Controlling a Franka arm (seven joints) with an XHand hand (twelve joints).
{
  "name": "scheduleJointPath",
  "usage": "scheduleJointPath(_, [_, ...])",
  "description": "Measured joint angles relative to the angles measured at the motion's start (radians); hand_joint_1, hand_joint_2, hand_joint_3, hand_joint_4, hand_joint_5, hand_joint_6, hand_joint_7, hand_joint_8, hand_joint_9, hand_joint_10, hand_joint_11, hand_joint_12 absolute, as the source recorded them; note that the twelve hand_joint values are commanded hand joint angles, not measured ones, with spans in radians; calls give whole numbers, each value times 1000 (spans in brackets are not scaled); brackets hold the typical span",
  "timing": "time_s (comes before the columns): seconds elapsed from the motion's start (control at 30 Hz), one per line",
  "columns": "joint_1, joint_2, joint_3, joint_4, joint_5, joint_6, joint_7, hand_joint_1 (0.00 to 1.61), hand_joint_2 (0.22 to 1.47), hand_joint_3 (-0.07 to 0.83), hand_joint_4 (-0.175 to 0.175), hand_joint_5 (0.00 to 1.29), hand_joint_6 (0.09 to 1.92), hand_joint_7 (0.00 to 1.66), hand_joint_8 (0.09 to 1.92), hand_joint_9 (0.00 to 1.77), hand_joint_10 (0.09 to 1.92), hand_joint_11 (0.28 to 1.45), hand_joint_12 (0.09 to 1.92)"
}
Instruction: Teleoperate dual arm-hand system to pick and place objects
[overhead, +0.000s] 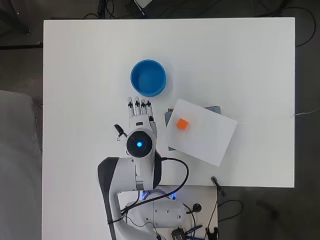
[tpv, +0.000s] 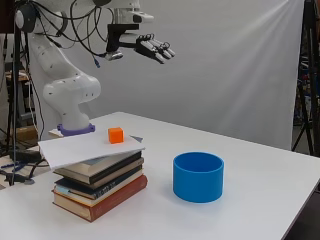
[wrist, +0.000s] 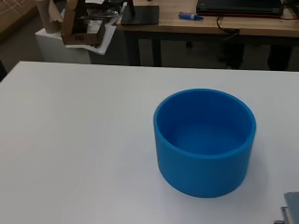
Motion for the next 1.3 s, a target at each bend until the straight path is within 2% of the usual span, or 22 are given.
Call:
scheduleJointPath(0.17, [17, -16, 31, 16, 140, 1, -6, 248, 991, -2, 20, 326, 87, 400, 87, 541, 87, 428, 87])
scheduleJointPath(0.47, [27, -39, 54, -25, 102, 39, -9, 236, 997, 0, 0, 323, 87, 456, 87, 569, 87, 440, 87])
scheduleJointPath(0.57, [26, -44, 52, -31, 94, 55, -5, 260, 1032, 11, 28, 266, 87, 324, 87, 425, 87, 428, 87])
scheduleJointPath(0.67, [8, -32, 10, -49, 64, 112, 35, 256, 1050, 12, 70, 247, 87, 299, 87, 403, 87, 434, 87])
scheduleJointPath(0.87, [-26, 49, -187, -112, 16, 259, 52, 298, 1039, -1, 92, 274, 87, 322, 87, 436, 87, 450, 87])
scheduleJointPath(1.03, [-46, 95, -301, -208, -35, 401, 37, 312, 1029, -4, 94, 274, 87, 317, 87, 427, 87, 448, 87])
scheduleJointPath(1.3, [-61, 69, -370, -364, -75, 503, -129, 306, 1004, -10, 72, 280, 87, 321, 87, 410, 87, 441, 87])
